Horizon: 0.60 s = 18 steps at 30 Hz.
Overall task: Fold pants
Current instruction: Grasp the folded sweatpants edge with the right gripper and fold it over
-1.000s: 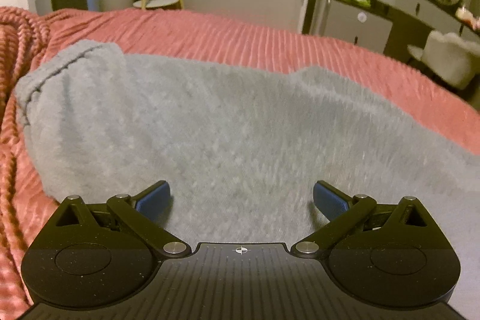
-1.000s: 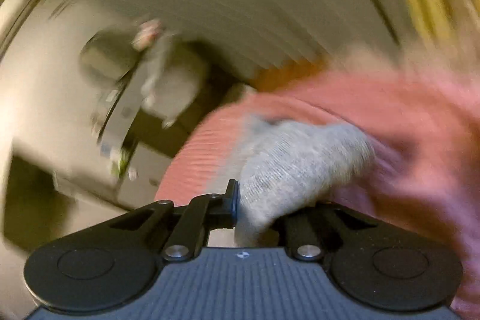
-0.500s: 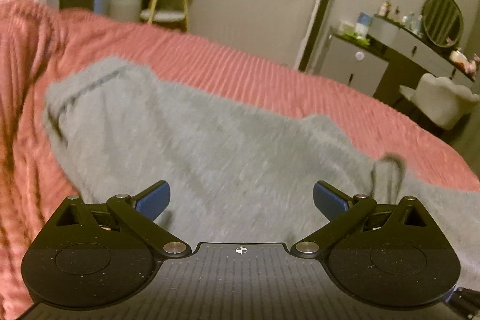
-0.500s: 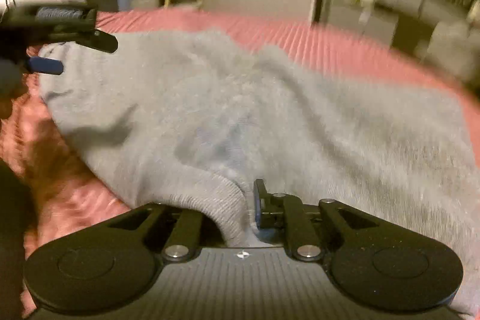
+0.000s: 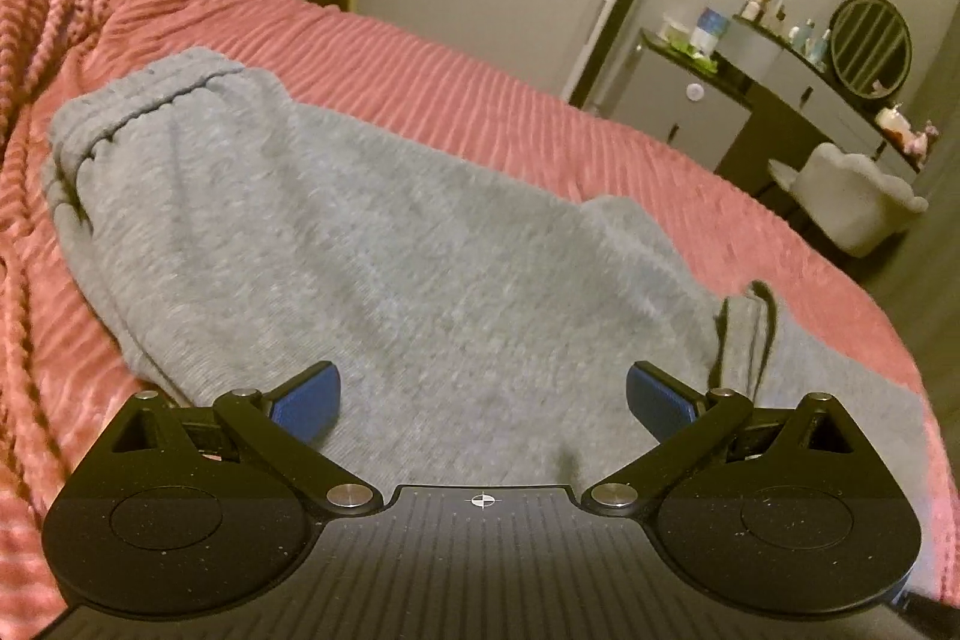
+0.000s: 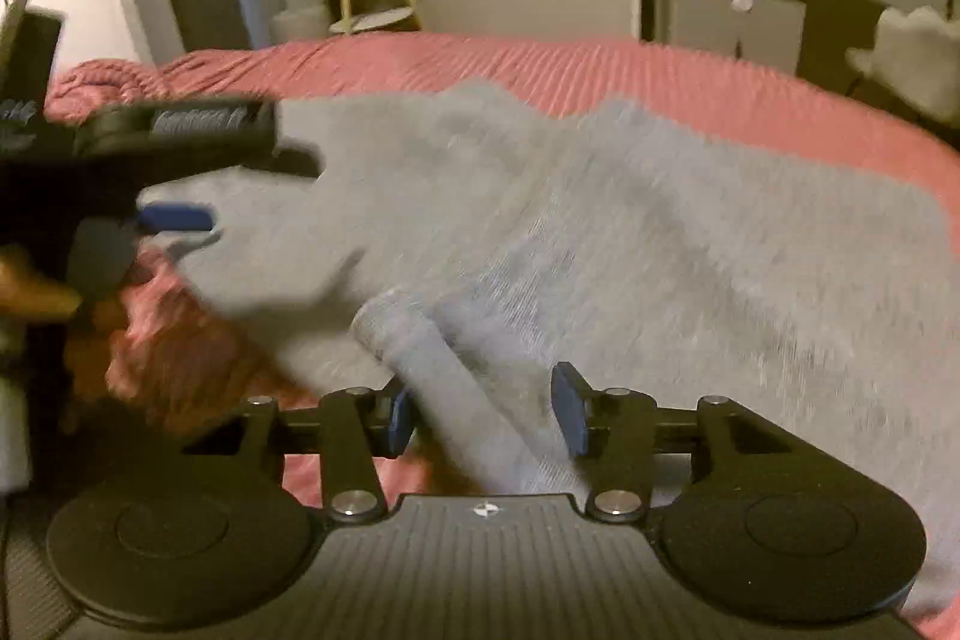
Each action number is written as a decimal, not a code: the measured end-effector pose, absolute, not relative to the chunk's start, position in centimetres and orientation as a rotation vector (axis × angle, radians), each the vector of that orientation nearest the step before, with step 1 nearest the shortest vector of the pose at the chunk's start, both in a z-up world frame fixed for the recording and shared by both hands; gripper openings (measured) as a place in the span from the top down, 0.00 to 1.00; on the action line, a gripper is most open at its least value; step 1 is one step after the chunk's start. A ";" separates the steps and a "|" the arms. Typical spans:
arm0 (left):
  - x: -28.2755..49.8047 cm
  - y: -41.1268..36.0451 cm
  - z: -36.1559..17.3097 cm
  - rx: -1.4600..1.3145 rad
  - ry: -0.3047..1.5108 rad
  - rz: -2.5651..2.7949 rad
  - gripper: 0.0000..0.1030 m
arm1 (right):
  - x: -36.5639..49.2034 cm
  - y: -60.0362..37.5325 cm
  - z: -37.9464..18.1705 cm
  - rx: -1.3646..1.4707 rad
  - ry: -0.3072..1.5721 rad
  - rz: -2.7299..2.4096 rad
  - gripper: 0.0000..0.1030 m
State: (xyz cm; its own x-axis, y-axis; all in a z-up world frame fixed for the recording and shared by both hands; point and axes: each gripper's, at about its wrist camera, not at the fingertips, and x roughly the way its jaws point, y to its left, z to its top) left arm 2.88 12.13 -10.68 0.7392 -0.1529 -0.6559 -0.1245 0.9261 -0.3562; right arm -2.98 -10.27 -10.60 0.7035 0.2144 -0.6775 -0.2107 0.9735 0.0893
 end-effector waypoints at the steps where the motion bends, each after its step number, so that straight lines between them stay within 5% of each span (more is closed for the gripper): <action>1: 2.7 12.1 -10.5 -0.400 0.743 -0.032 0.00 | -3.9 -10.8 -10.2 0.049 0.733 0.242 0.49; 6: 2.0 9.4 -9.1 -0.390 0.758 -0.271 0.00 | -7.4 -18.0 -8.7 0.477 0.599 0.136 0.15; 14: 1.9 3.5 -9.8 -0.357 0.889 -0.533 0.02 | -11.5 -25.5 -12.6 0.978 0.502 -0.012 0.12; 18: 2.8 2.5 -10.9 -0.340 0.961 -0.531 0.33 | -11.7 -27.1 -13.9 1.087 0.475 -0.003 0.12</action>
State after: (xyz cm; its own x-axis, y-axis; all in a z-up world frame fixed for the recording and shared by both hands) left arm 2.81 2.46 -10.94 0.4603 -0.5681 -0.6822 0.2754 0.8219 -0.4986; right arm -11.68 -27.09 -13.93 0.8999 0.2267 -0.3725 0.2317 0.4750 0.8489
